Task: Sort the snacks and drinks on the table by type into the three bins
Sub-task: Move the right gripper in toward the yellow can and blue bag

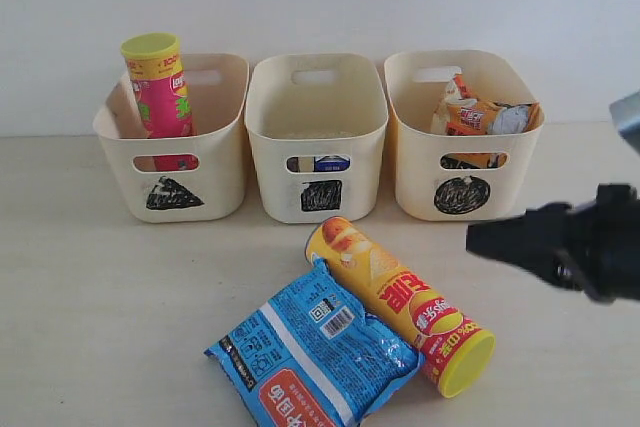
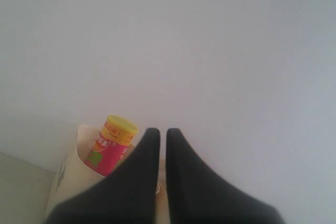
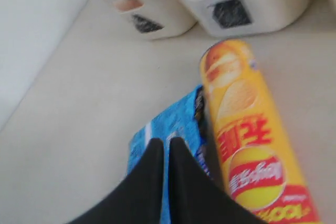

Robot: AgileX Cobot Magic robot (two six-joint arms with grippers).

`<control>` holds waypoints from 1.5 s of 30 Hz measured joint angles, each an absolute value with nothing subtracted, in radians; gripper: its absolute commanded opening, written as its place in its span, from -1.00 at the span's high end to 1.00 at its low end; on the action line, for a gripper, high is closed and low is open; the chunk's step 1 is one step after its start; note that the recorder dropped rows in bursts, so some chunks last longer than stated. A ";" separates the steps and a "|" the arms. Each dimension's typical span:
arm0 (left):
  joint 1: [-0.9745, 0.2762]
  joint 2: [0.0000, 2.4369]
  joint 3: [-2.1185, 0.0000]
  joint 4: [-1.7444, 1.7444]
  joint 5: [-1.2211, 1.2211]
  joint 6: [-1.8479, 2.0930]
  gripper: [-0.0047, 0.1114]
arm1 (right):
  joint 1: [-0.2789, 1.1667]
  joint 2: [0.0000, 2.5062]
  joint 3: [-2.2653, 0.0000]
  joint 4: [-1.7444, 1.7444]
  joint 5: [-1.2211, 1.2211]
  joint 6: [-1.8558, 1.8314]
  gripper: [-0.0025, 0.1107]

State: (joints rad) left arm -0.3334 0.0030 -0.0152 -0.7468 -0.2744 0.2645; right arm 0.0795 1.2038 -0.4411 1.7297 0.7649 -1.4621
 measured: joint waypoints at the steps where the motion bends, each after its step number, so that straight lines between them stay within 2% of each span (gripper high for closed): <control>1: -0.333 0.003 -0.015 -0.747 -0.272 0.264 0.85 | 0.079 1.186 -0.461 1.730 0.708 -1.449 0.96; 10: -0.333 0.003 -0.015 -0.747 -0.271 0.264 0.85 | 0.079 0.989 -0.600 1.736 0.152 -1.300 0.96; 19: -0.333 0.003 -0.015 -0.747 -0.271 0.263 0.85 | 0.079 0.978 -0.651 1.720 -0.100 -0.975 0.96; 22: -0.333 0.003 -0.015 -0.747 -0.271 0.261 0.85 | 0.091 0.978 -0.652 1.473 -0.217 -0.633 0.96; 27: -0.333 0.003 -0.015 -0.747 -0.271 0.259 0.85 | 0.204 0.981 -0.614 0.678 -0.469 0.073 0.96; 30: -0.333 0.003 -0.015 -0.747 -0.271 0.258 0.85 | 0.267 0.991 -0.581 0.387 -0.553 0.356 0.96; 38: -0.333 0.003 -0.015 -0.747 -0.271 0.257 0.85 | 0.392 0.999 -0.356 0.230 -0.536 0.591 0.96; 45: -0.333 0.003 -0.015 -0.747 -0.271 0.257 0.85 | 0.577 1.001 -0.164 0.156 -0.598 0.690 0.96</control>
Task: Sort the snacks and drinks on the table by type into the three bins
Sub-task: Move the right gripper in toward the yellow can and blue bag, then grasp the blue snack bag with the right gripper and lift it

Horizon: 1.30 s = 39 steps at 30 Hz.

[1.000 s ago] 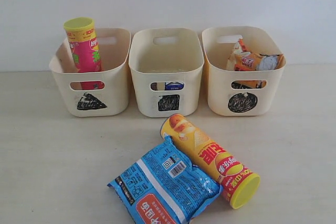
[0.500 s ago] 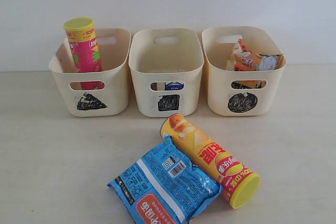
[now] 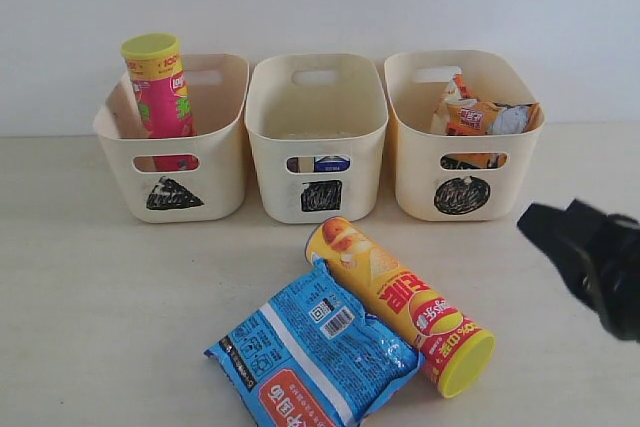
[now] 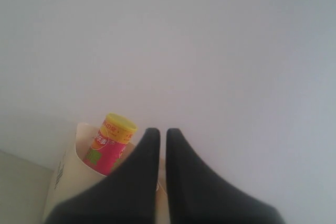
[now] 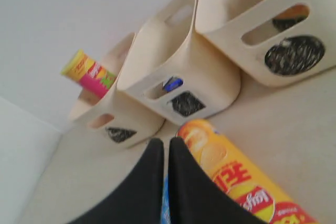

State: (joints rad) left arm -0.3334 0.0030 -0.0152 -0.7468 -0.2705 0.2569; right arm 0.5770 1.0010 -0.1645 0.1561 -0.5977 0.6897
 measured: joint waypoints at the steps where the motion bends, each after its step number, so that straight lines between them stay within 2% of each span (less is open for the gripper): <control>1: -0.333 0.003 -0.015 -0.747 -0.271 0.257 0.85 | 0.606 1.001 -0.151 0.154 -0.600 0.692 0.96; 6: -0.333 0.003 -0.015 -0.747 -0.271 0.257 0.85 | 0.718 1.013 -0.117 0.156 -0.583 0.705 0.96; 8: -0.333 0.003 -0.015 -0.747 -0.271 0.257 0.85 | 0.751 1.049 -0.117 0.158 -0.566 0.719 0.89; 11: -0.333 0.003 -0.015 -0.747 -0.271 0.257 0.85 | 0.798 1.141 -0.117 0.158 -0.565 0.767 0.61; 17: -0.333 0.003 -0.015 -0.747 -0.271 0.257 0.85 | 0.876 1.389 -0.122 0.158 -0.690 0.897 -0.20; 20: -0.333 0.003 -0.015 -0.747 -0.271 0.257 0.85 | 0.886 1.497 -0.144 0.150 -0.772 0.972 -0.42; 31: -0.333 0.003 -0.015 -0.747 -0.271 0.257 0.85 | 0.888 1.775 -0.339 0.009 -0.821 1.157 -0.46; 39: -0.333 0.003 -0.015 -0.747 -0.271 0.249 0.85 | 0.888 1.849 -0.367 0.020 -0.865 1.178 -0.46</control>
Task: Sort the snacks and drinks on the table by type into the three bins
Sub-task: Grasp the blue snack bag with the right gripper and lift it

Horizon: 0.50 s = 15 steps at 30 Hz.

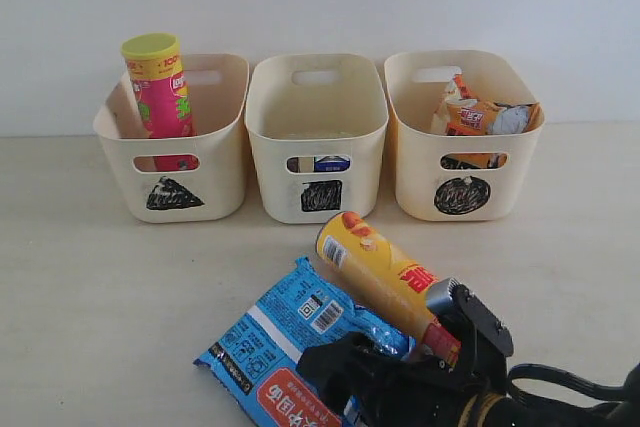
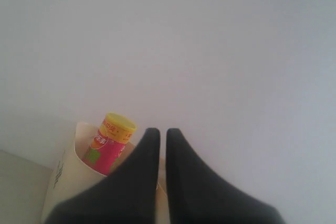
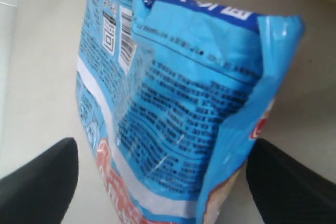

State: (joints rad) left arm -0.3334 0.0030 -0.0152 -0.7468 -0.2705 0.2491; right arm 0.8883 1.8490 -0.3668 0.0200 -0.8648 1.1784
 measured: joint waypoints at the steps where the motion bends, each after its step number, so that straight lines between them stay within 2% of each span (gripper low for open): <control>1: -0.333 0.003 -0.015 -0.747 -0.271 0.249 0.85 | 0.888 1.852 -0.372 0.028 -0.865 1.176 -0.46; 12: -0.333 0.003 -0.015 -0.747 -0.268 0.249 0.85 | 0.888 1.860 -0.518 0.074 -0.689 1.068 -0.44; 13: -0.333 0.003 -0.015 -0.747 -0.268 0.249 0.85 | 0.888 1.860 -0.529 0.083 -0.675 1.053 -0.41; 15: -0.333 0.003 -0.015 -0.747 -0.268 0.249 0.85 | 0.888 1.862 -0.559 0.093 -0.646 1.017 -0.06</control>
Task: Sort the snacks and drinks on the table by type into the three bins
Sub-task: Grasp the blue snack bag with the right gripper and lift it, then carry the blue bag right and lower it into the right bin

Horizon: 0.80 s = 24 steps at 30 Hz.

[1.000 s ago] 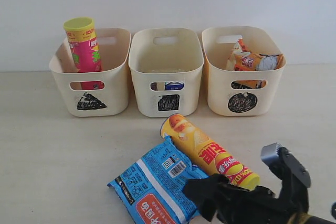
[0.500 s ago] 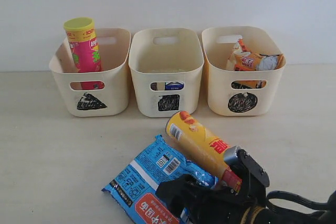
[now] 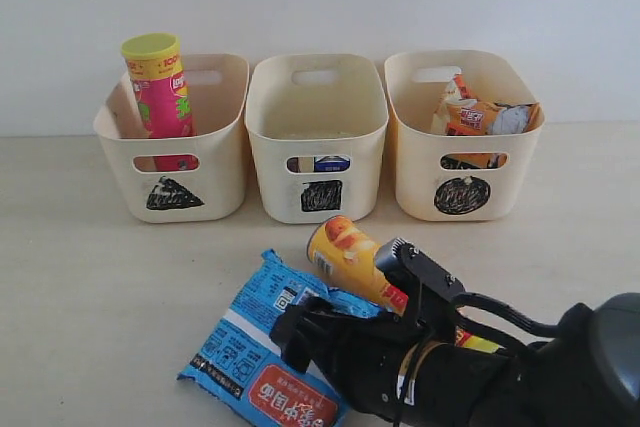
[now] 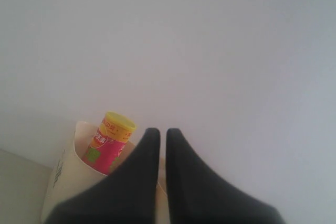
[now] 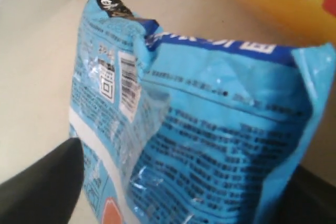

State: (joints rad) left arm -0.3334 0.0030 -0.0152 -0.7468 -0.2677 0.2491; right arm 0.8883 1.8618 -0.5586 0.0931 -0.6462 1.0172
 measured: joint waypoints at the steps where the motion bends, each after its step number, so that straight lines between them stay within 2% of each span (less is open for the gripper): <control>1: -0.333 0.003 -0.015 -0.747 -0.268 0.249 0.85 | 0.886 1.863 -0.565 0.095 -0.638 1.006 0.11; 3: -0.333 0.003 -0.015 -0.747 -0.268 0.249 0.85 | 0.884 1.868 -0.572 0.097 -0.625 0.998 0.58; 4: -0.333 0.003 -0.015 -0.747 -0.268 0.249 0.85 | 0.879 1.874 -0.573 0.097 -0.621 0.993 0.95; 14: -0.333 0.003 -0.015 -0.747 -0.268 0.249 0.85 | 0.870 1.873 -0.578 0.067 -0.614 0.928 0.96; 24: -0.333 0.003 -0.015 -0.747 -0.266 0.249 0.85 | 0.870 1.586 -0.576 -0.069 -0.516 0.844 0.96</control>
